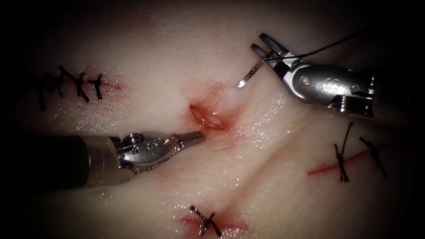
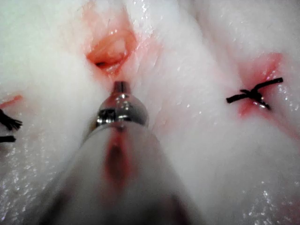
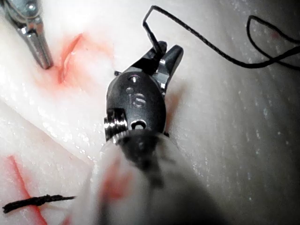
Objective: Wound Closure
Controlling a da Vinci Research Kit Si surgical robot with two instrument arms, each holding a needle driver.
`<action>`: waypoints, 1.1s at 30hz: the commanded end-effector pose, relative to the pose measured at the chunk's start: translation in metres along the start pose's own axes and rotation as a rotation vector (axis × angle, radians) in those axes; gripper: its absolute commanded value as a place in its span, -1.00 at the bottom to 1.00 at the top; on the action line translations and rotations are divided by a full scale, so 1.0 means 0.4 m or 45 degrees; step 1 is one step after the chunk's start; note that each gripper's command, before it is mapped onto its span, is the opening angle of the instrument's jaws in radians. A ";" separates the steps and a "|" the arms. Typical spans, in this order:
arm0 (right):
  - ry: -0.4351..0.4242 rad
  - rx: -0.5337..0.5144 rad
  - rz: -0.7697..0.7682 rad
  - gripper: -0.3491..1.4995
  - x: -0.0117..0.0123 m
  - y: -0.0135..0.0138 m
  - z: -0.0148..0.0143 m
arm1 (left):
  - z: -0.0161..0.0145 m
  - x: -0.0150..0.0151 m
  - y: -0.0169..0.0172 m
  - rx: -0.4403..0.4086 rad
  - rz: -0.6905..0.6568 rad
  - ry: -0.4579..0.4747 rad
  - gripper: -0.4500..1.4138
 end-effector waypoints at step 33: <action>0.022 0.284 0.684 -1.00 -0.0067 -0.0223 0.0097 | 0.0009 -0.0007 0.0000 -0.013 0.005 0.005 -0.68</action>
